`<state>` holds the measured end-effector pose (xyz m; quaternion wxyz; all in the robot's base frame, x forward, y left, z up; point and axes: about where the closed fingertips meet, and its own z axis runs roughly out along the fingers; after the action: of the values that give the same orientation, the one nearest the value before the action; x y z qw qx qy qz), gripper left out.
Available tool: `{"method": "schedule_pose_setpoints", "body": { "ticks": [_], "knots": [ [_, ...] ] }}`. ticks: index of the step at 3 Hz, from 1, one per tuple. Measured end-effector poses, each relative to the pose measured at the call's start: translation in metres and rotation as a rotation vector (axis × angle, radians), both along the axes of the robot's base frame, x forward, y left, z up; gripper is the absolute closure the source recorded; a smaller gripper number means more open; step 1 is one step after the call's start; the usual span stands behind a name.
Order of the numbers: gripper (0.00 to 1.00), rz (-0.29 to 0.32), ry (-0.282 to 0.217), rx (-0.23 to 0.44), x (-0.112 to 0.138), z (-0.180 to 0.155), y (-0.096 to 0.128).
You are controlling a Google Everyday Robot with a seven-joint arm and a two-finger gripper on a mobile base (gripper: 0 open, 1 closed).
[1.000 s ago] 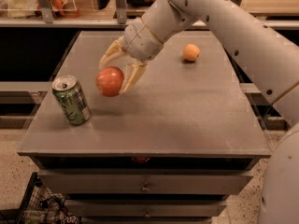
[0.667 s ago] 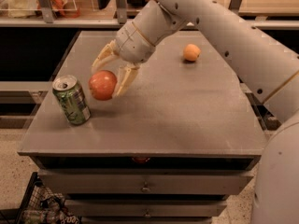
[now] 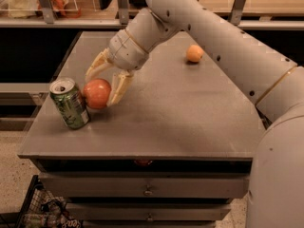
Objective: Move apple near green can
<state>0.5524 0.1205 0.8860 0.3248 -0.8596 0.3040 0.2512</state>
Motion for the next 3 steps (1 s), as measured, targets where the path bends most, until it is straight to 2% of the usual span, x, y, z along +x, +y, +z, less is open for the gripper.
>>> {"method": "schedule_pose_setpoints", "body": {
  "ticks": [1,2,3],
  "knots": [
    [1.00,0.008,0.033,0.008,-0.0066,-0.0106,0.0032],
    [1.00,0.010,0.036,0.010,-0.0072,-0.0118,0.0036],
    [0.84,0.020,0.045,0.017,-0.0085,-0.0141,0.0053]
  ]
}}
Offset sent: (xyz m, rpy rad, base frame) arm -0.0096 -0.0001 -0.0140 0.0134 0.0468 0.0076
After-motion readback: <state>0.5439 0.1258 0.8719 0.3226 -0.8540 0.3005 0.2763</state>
